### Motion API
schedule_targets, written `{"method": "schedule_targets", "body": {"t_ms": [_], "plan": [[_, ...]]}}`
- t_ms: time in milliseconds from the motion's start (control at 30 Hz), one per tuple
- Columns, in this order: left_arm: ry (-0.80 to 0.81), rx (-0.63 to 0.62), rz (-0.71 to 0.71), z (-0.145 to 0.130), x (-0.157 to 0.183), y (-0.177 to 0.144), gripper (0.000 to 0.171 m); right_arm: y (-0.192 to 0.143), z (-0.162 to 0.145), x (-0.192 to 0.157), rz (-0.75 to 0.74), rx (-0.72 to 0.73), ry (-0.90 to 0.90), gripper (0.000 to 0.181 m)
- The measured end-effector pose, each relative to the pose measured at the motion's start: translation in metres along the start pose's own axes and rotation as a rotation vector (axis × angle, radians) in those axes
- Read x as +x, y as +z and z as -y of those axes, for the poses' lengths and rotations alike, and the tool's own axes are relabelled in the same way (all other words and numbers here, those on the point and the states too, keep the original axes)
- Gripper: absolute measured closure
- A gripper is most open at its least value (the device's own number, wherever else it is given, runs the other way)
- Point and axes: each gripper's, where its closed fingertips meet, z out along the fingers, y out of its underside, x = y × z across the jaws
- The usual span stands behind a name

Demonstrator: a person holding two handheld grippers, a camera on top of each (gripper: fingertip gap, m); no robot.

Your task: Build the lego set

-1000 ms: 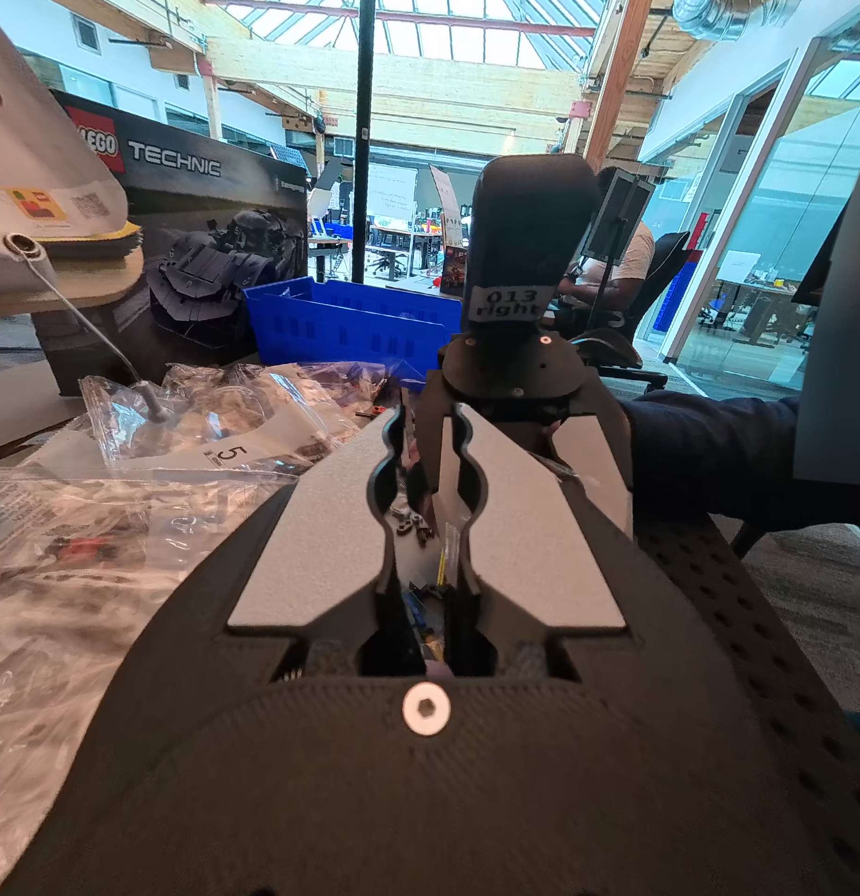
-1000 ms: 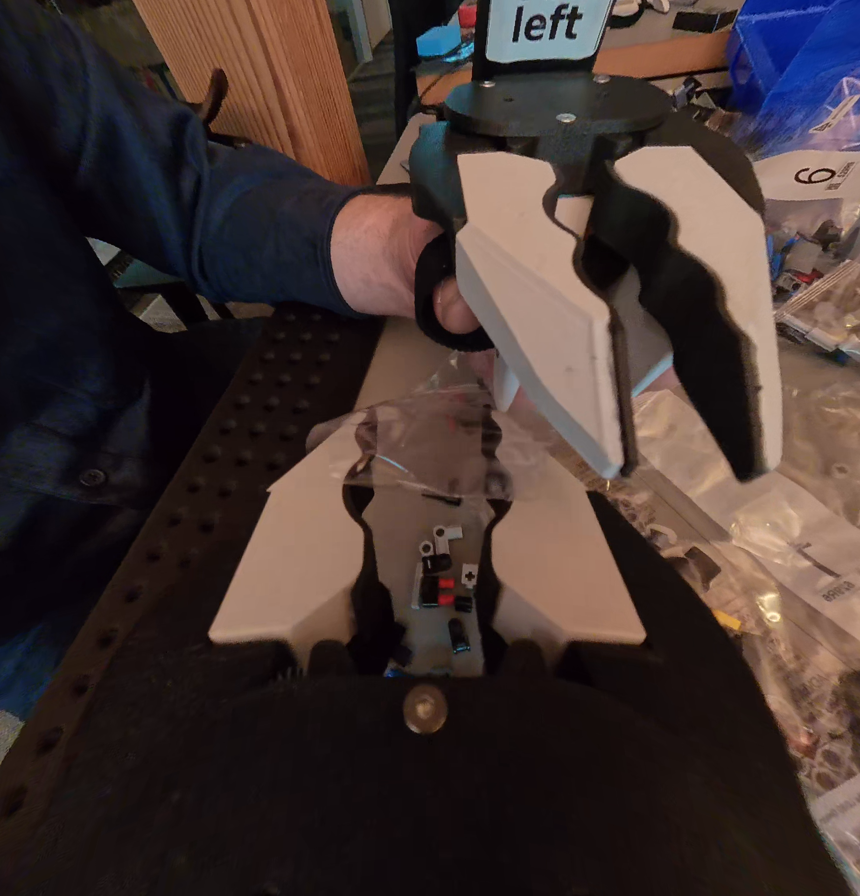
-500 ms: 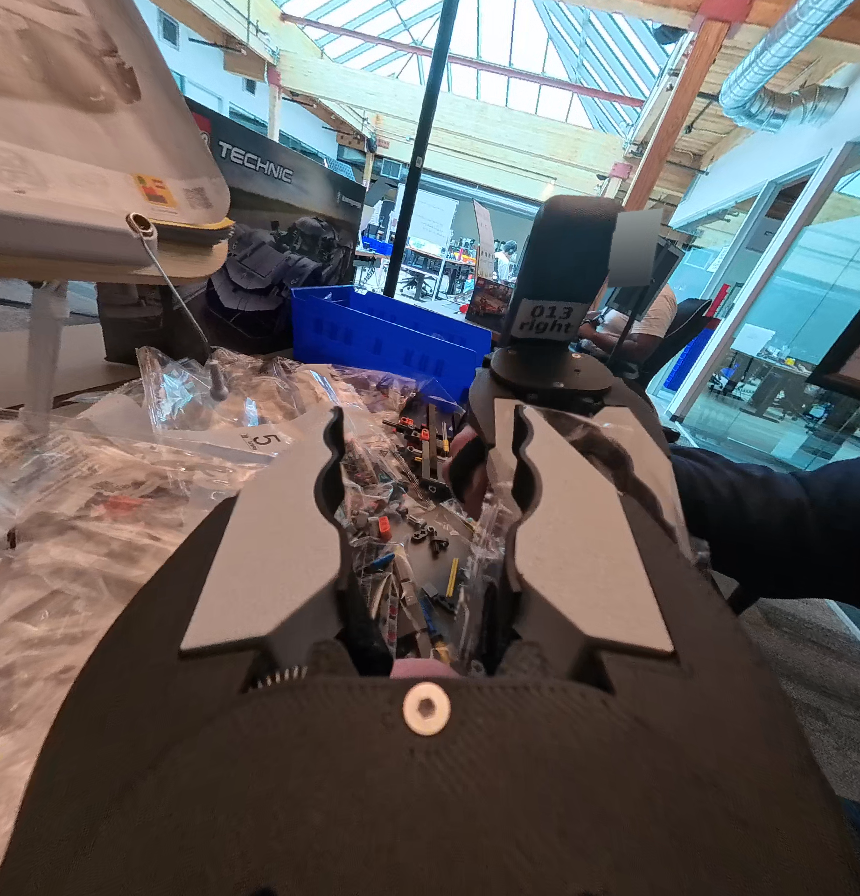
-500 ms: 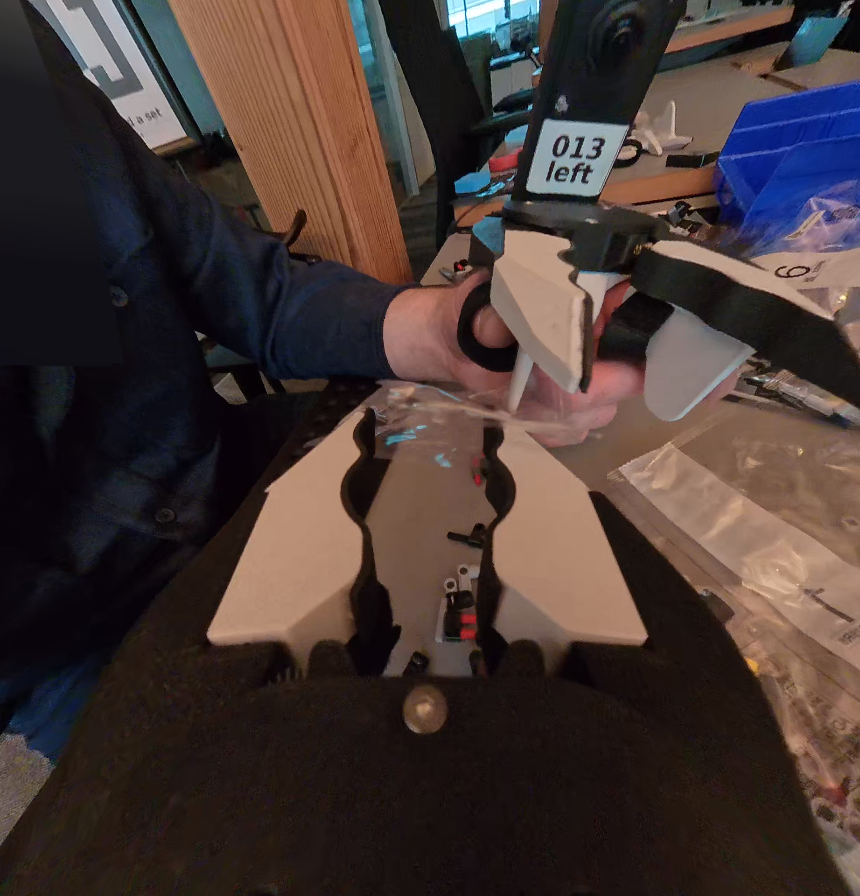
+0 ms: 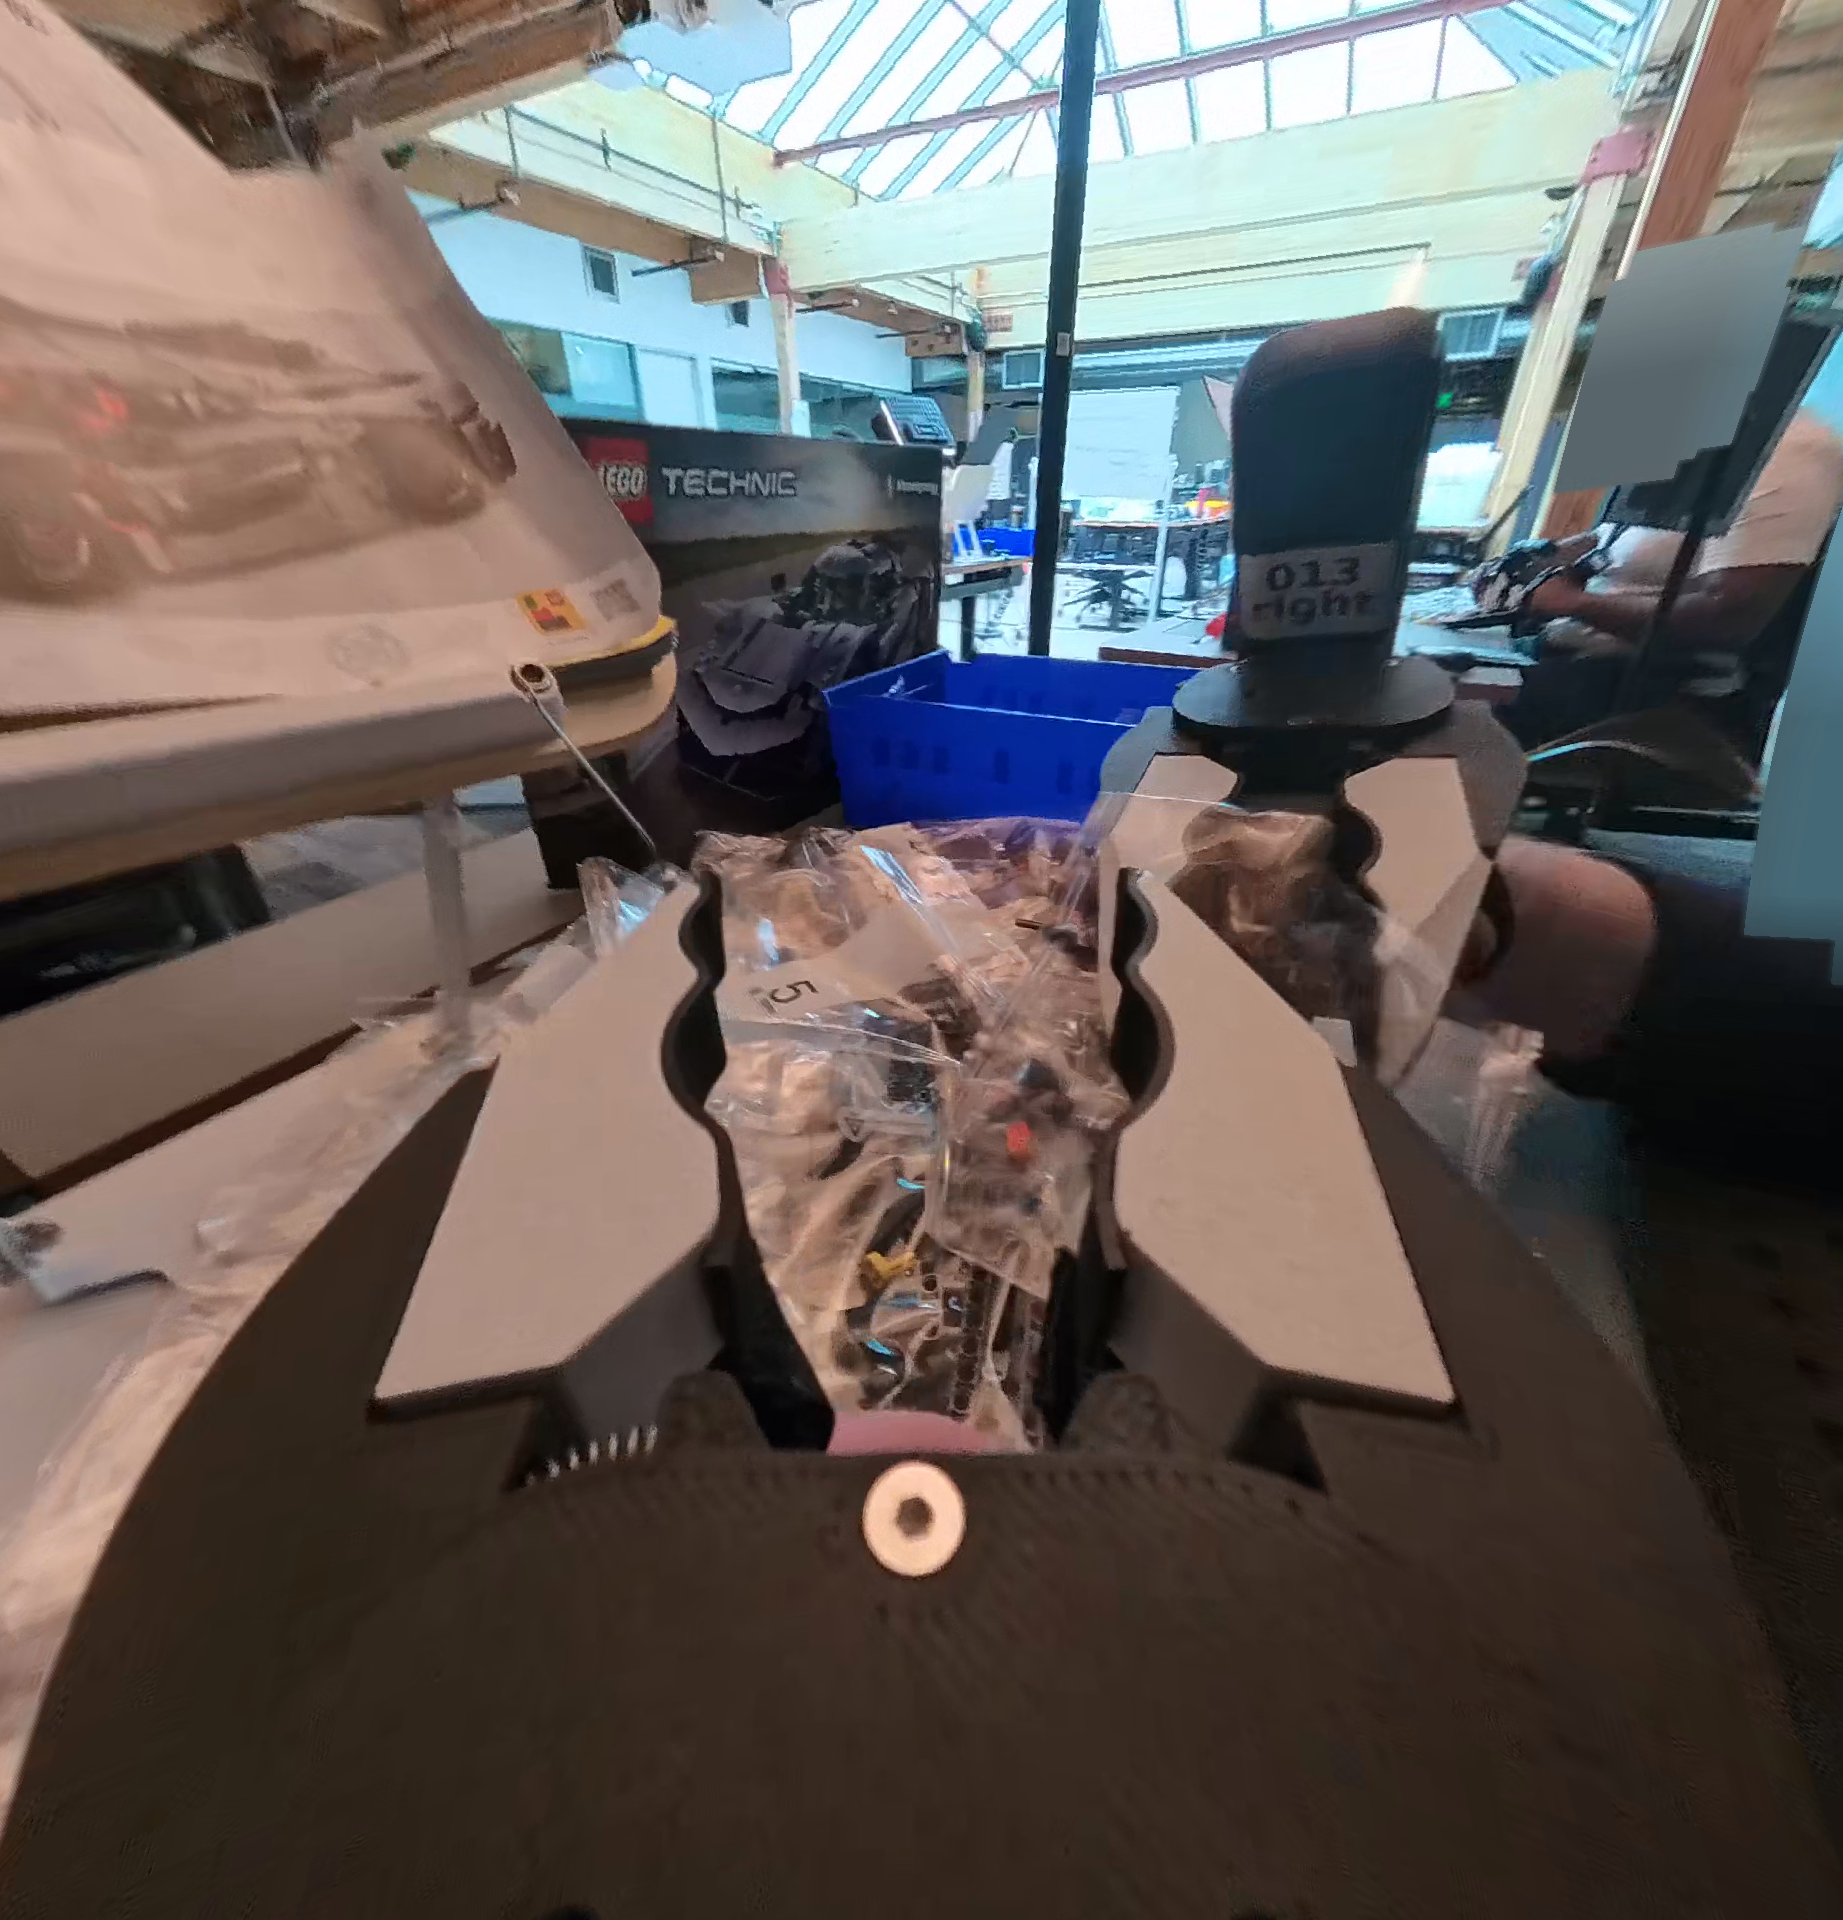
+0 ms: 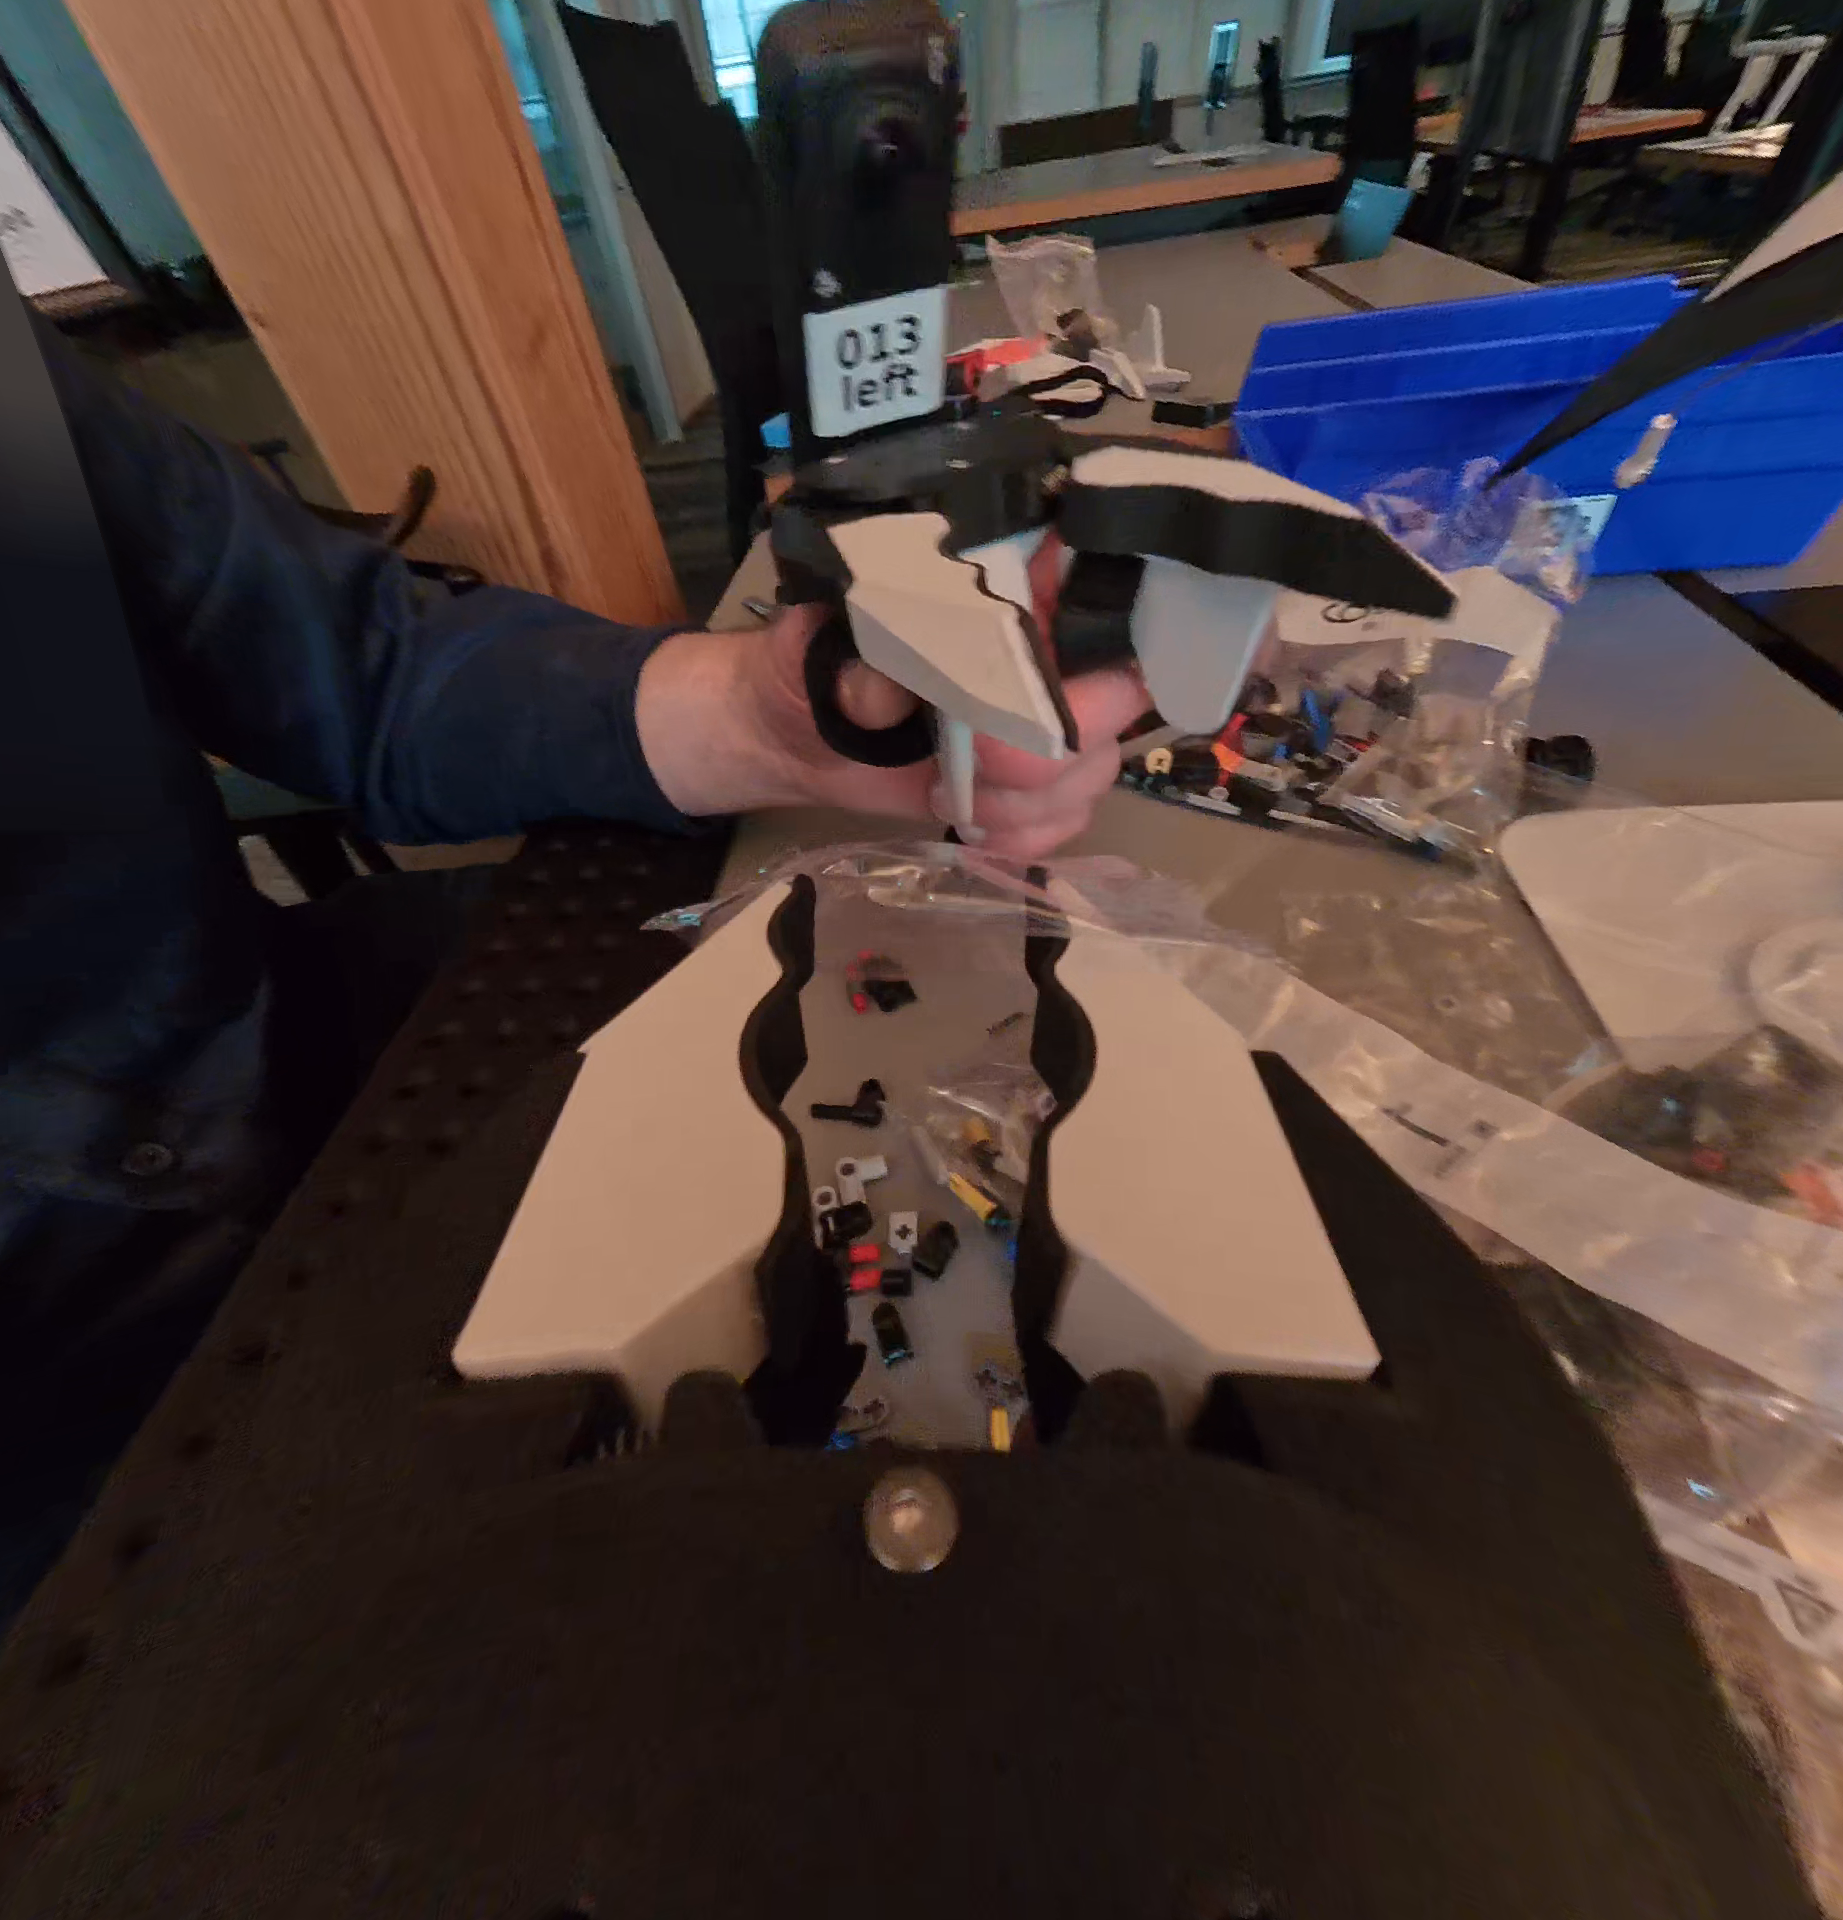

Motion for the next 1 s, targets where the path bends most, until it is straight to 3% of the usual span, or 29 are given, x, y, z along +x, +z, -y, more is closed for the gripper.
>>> {"method": "schedule_targets", "body": {"t_ms": [200,367,500,767,1000], "plan": [[0.234,0.029,0.078,0.015,0.001,-0.011,0.11,-0.009,-0.007,0.022,-0.102,-0.024,0.053,0.146],[0.522,-0.086,0.02,-0.011,0.04,0.009,0.115,-0.015,-0.016,0.041,-0.177,-0.041,0.132,0.147],[0.667,-0.19,0.017,-0.035,0.047,0.017,0.122,-0.011,-0.019,0.039,-0.163,-0.061,0.129,0.151],[0.738,-0.251,0.003,-0.049,0.051,0.019,0.147,-0.008,-0.023,0.039,-0.168,-0.08,0.128,0.156],[0.663,-0.232,0.001,-0.047,0.047,0.019,0.152,-0.013,-0.016,0.038,-0.174,-0.051,0.109,0.165]]}}
